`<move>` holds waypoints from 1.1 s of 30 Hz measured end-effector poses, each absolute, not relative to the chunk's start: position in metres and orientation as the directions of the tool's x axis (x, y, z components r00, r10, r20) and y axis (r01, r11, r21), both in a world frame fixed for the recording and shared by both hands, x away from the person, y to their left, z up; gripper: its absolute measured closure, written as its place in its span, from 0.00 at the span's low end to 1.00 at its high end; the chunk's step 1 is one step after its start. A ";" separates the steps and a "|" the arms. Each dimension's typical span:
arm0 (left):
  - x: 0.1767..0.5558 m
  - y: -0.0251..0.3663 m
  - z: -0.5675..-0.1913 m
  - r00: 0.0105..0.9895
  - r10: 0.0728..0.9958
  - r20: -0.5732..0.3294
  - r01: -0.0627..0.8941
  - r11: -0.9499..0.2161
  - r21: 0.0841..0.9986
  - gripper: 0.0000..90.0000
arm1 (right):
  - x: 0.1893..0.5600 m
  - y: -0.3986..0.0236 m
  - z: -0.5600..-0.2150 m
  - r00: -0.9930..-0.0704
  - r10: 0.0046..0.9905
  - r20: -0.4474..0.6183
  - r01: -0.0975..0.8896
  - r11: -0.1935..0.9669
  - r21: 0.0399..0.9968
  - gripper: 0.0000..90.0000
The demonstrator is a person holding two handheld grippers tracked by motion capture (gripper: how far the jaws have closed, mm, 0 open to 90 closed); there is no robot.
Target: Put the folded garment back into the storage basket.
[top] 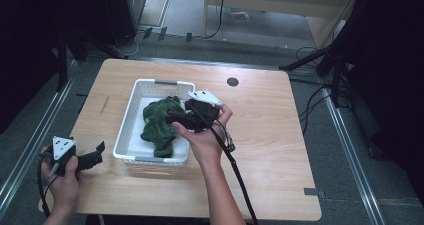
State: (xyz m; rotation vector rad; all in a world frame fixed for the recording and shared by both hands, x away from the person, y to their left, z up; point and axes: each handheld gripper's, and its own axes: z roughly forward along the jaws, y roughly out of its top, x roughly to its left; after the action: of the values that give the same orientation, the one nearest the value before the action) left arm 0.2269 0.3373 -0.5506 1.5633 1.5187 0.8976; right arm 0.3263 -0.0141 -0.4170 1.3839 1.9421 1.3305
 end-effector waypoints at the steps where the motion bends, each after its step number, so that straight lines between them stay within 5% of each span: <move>1: 0.227 0.337 -0.551 0.043 0.999 -0.024 0.461 0.002 0.888 0.00 | 0.325 -0.021 -0.416 -0.417 0.890 0.186 0.490 0.048 0.870 0.00; 33: 0.227 0.337 -0.551 0.042 0.999 -0.018 0.461 -0.004 0.888 0.00 | 0.291 -0.155 -0.445 -0.229 0.961 0.157 0.495 -0.024 0.869 0.00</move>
State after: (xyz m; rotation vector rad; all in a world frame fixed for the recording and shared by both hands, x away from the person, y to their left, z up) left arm 0.2270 0.3365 -0.5505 1.5665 1.5185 0.9040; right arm 0.2907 -0.1548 -0.4447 1.5205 1.7496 1.1961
